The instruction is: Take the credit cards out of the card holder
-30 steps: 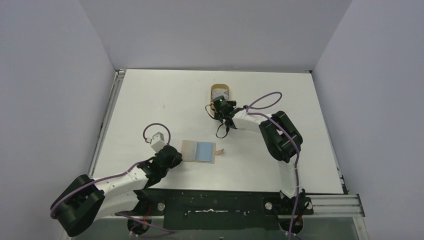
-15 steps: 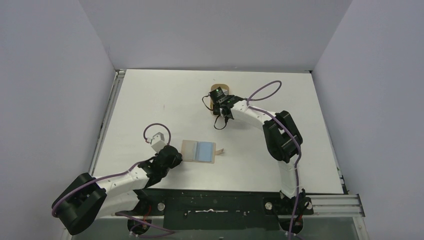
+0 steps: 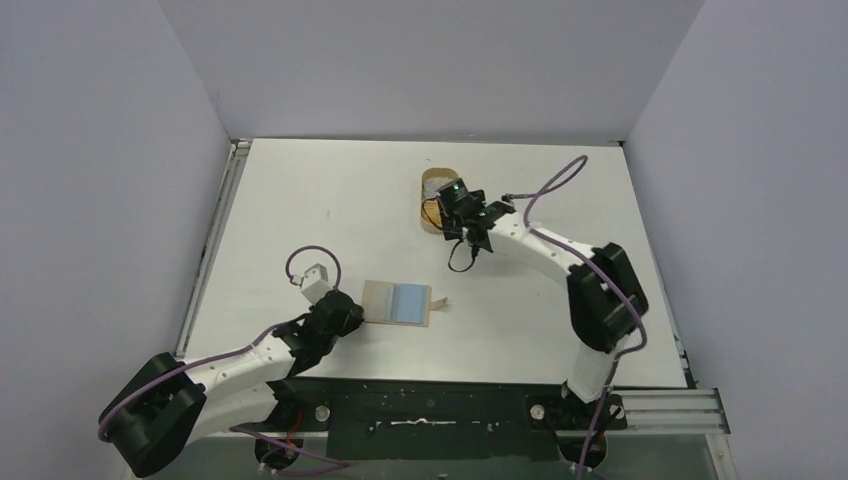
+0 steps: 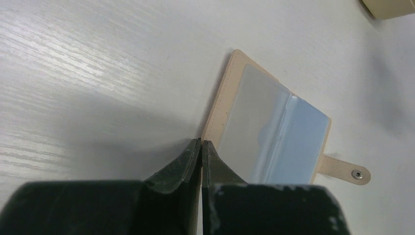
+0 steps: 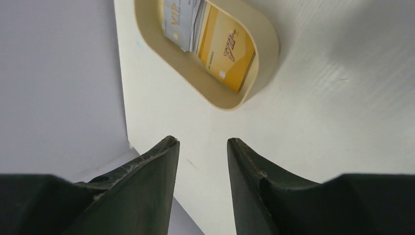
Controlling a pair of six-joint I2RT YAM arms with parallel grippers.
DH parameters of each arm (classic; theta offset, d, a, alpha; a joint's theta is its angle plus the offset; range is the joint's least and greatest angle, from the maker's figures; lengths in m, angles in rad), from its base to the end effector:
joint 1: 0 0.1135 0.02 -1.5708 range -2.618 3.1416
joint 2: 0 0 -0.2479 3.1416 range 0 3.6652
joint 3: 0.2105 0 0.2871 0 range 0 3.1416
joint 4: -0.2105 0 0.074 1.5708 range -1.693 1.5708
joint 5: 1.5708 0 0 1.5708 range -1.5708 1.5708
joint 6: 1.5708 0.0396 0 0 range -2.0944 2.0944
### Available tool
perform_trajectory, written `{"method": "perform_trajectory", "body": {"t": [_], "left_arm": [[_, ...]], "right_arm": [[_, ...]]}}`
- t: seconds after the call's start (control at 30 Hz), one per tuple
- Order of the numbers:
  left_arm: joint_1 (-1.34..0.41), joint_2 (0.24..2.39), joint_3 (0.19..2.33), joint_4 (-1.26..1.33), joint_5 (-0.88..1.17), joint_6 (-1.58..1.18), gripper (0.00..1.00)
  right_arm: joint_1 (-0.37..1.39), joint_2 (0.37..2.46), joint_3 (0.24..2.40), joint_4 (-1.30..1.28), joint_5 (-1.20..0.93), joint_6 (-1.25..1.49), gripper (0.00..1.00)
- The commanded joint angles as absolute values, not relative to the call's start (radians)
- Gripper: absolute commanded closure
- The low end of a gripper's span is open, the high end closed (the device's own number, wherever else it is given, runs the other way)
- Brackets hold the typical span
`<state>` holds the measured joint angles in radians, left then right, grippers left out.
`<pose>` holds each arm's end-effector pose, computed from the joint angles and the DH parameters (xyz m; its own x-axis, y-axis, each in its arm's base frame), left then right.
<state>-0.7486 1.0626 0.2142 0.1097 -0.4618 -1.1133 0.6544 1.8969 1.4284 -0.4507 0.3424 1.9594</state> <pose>0.1665 -0.1306 0.0854 -0.5480 -0.5872 -0.5957 -0.2800 0.7999 -0.5308 0.3608 0.2600 0.1866 -0.1421 0.9897 -0.0173 0.7398 0.1177 0.6624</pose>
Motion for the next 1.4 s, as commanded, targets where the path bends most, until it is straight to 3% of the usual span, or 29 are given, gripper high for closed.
{"method": "perform_trajectory", "body": {"t": [0.0, 0.17, 0.37, 0.6, 1.0, 1.37], "left_arm": [[-0.739, 1.006, 0.256, 0.103, -0.450, -1.065, 1.00], [-0.738, 0.978, 0.275, 0.087, -0.435, -1.035, 1.00], [-0.738, 0.977, 0.311, 0.101, -0.404, -0.981, 1.00], [-0.739, 1.022, 0.302, 0.266, -0.297, -0.911, 1.00], [-0.737, 1.011, 0.289, 0.325, -0.236, -0.856, 1.00], [-0.734, 1.076, 0.303, 0.345, -0.234, -0.867, 1.00]], "right_arm": [[0.657, 1.563, 1.207, -0.272, 0.454, 1.621, 0.57], [0.663, 1.346, 0.976, -0.019, 0.291, 1.081, 0.50], [0.779, 1.328, 0.967, -0.176, 0.209, 0.641, 0.46], [0.820, 1.405, 0.922, -0.047, 0.025, 0.531, 0.39], [0.838, 1.602, 1.107, -0.144, -0.017, 0.384, 0.37], [0.865, 1.708, 1.144, -0.109, -0.106, 0.376, 0.36]]}}
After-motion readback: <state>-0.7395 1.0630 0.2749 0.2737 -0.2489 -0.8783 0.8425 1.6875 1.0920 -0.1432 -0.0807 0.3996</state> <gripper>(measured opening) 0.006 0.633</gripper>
